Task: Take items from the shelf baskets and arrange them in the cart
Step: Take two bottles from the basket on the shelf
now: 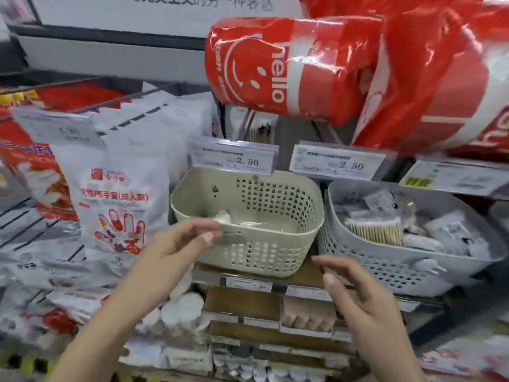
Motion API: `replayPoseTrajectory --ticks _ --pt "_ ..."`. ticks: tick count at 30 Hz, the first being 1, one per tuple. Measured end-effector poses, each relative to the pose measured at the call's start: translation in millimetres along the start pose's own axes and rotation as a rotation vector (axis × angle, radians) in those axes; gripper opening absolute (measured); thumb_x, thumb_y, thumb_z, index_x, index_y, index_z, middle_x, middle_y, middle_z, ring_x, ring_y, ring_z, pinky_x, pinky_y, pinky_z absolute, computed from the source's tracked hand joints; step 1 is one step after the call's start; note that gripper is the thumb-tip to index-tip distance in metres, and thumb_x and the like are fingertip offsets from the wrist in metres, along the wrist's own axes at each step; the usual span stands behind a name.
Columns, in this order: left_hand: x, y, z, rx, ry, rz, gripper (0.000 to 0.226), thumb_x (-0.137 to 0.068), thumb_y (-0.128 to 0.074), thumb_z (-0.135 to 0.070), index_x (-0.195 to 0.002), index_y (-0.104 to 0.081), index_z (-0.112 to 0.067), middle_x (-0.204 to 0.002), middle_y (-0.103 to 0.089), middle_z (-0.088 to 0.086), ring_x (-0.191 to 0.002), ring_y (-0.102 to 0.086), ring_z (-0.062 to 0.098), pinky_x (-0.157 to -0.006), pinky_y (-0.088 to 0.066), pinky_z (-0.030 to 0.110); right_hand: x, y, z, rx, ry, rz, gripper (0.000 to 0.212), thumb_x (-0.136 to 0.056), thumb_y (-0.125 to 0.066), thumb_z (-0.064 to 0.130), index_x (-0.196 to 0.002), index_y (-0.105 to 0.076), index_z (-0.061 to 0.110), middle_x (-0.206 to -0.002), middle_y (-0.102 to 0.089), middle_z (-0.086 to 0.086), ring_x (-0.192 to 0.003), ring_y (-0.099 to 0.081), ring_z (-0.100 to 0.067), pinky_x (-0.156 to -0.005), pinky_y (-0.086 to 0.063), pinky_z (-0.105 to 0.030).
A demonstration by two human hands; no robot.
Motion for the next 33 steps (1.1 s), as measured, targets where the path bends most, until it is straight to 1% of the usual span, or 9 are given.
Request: replayPoseTrajectory --ticks 5,9,12,15,17,18,22,29,33 --pt "-61.9 -0.1 -18.8 -0.127 -0.086 0.042 0.017 -0.092 -0.056 -0.019 -0.102 -0.066 -0.030 -0.097 -0.071 -0.007 -0.092 -0.064 0.006 -0.082 -0.050 0.017 -58.7 -9.7 17.5 0.123 0.093 0.011 0.026 -0.085 -0.045 0.051 -0.104 -0.062 0.043 -0.106 -0.062 0.026 -0.097 -0.057 0.007 -0.077 -0.041 -0.005" --pt "-105.9 -7.6 -10.8 -0.270 -0.030 0.207 0.014 -0.094 -0.056 -0.021 -0.102 -0.067 -0.024 -0.099 -0.070 -0.008 -0.089 -0.063 0.005 -0.071 -0.043 0.003 -104.5 -22.2 9.0 0.195 0.103 0.083 0.017 -0.092 -0.053 0.034 -0.102 -0.061 0.045 -0.108 -0.059 0.033 -0.106 -0.052 0.013 -0.083 -0.037 -0.001" --pt "-133.0 -17.0 4.9 -0.409 0.017 0.385 0.020 -0.094 -0.056 -0.028 -0.113 -0.061 -0.029 -0.105 -0.061 -0.019 -0.097 -0.056 -0.002 -0.078 -0.038 0.002 -132.5 -33.3 0.7 0.276 0.083 0.185 0.018 -0.093 -0.055 0.031 -0.106 -0.061 0.041 -0.107 -0.061 0.029 -0.105 -0.051 0.014 -0.084 -0.036 -0.001" --pt "-155.9 -34.4 19.4 -0.475 0.063 0.534 0.010 -0.093 -0.059 -0.019 -0.096 -0.060 -0.028 -0.093 -0.059 -0.018 -0.093 -0.056 0.004 -0.073 -0.039 0.002 -154.9 -43.4 -7.9 0.476 0.061 0.352 0.028 -0.094 -0.056 0.031 -0.122 -0.059 0.030 -0.122 -0.059 0.015 -0.111 -0.050 0.003 -0.087 -0.037 -0.013" --pt "-168.2 -50.6 32.4 -0.629 0.077 0.647 0.008 -0.092 -0.059 -0.016 -0.099 -0.060 -0.016 -0.098 -0.061 -0.006 -0.099 -0.056 0.014 -0.080 -0.042 0.007 -163.8 -49.3 -11.5 0.623 0.013 0.441 0.038 -0.092 -0.060 0.032 -0.129 -0.055 0.027 -0.128 -0.057 0.008 -0.115 -0.050 -0.007 -0.091 -0.040 -0.022" --pt "-171.9 -59.3 39.4 -0.714 0.083 0.717 0.019 -0.092 -0.059 -0.018 -0.110 -0.060 -0.012 -0.109 -0.061 0.000 -0.107 -0.055 0.018 -0.089 -0.042 0.014 -166.1 -52.7 -13.1 0.717 -0.001 0.488 0.042 -0.090 -0.062 0.034 -0.130 -0.053 0.027 -0.129 -0.056 0.006 -0.115 -0.051 -0.011 -0.090 -0.041 -0.024" --pt "-177.5 -75.3 62.0 -0.996 0.153 0.847 0.051 -0.092 -0.056 -0.038 -0.138 -0.045 -0.018 -0.137 -0.050 0.001 -0.125 -0.046 0.020 -0.094 -0.033 0.025 -166.2 -63.1 -20.2 1.065 -0.063 0.623 0.054 -0.079 -0.071 0.047 -0.128 -0.057 0.031 -0.124 -0.059 0.004 -0.111 -0.055 -0.017 -0.078 -0.041 -0.029" --pt "-178.4 -80.2 79.8 -1.052 0.194 1.009 0.056 -0.089 -0.061 -0.041 -0.139 -0.045 -0.020 -0.132 -0.053 0.003 -0.115 -0.055 0.024 -0.099 -0.047 0.040 -166.4 -70.2 -30.4 1.193 -0.140 0.771 0.030 -0.083 -0.067 0.041 -0.109 -0.069 0.025 -0.112 -0.067 0.003 -0.102 -0.060 -0.020 -0.074 -0.044 -0.029" --pt "-180.5 -83.9 80.8 -1.004 0.194 1.034 0.058 -0.088 -0.065 -0.030 -0.141 -0.043 -0.020 -0.124 -0.057 0.007 -0.107 -0.060 0.024 -0.094 -0.050 0.036 -168.3 -68.9 -30.2 1.134 -0.126 0.736 0.025 -0.082 -0.067 0.036 -0.104 -0.070 0.024 -0.105 -0.068 0.003 -0.095 -0.061 -0.019 -0.071 -0.046 -0.028"
Point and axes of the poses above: each hand's wrist, its own x-axis away from the middle knuckle, its own y-axis out of the back of the hand, z = x × y, the point moved 4 cm from there along -x, towards the middle knuckle
